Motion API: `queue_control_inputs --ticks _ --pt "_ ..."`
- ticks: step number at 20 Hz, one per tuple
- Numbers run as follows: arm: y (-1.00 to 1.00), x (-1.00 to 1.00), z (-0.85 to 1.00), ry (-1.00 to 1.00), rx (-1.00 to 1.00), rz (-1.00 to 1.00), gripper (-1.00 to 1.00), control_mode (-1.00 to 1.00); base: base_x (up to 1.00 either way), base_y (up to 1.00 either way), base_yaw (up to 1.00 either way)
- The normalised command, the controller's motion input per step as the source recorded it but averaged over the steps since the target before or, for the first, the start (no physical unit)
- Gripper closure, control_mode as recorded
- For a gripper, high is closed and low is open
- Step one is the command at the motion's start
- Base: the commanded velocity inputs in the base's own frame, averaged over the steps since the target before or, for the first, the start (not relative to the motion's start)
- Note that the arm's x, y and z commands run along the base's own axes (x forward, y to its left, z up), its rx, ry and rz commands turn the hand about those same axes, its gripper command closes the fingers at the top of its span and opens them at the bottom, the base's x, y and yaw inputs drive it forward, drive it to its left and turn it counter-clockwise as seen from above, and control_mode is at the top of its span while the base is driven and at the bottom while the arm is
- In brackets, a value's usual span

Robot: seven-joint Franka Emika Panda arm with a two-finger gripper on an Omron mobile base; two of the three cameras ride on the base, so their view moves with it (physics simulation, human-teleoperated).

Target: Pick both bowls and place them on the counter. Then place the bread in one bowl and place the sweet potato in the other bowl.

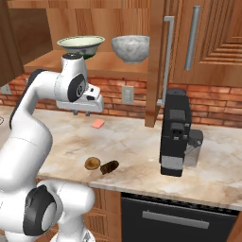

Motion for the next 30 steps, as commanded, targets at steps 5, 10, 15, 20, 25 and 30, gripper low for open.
queue_control_inputs --ticks 5,10,15,20,25,30 --pt "0.0 -0.14 0.0 -0.06 0.0 0.01 -1.0 -1.0 0.0 0.0 0.0" --pt "0.0 -0.25 0.05 -0.15 0.04 -0.01 -1.0 -1.0 0.0 0.0 0.0" --pt "0.05 -0.15 0.25 0.0 0.16 -0.19 -1.0 -1.0 0.0 0.0 0.0" --pt "0.07 -0.09 0.34 0.0 0.17 -0.23 -1.0 -1.0 0.0 0.0 0.0" --pt "0.14 -0.01 0.34 0.0 0.11 -0.24 -1.0 -1.0 0.0 0.0 0.0" --pt "0.18 0.01 0.16 0.01 0.13 -0.31 -1.0 -1.0 0.0 0.0 0.0"
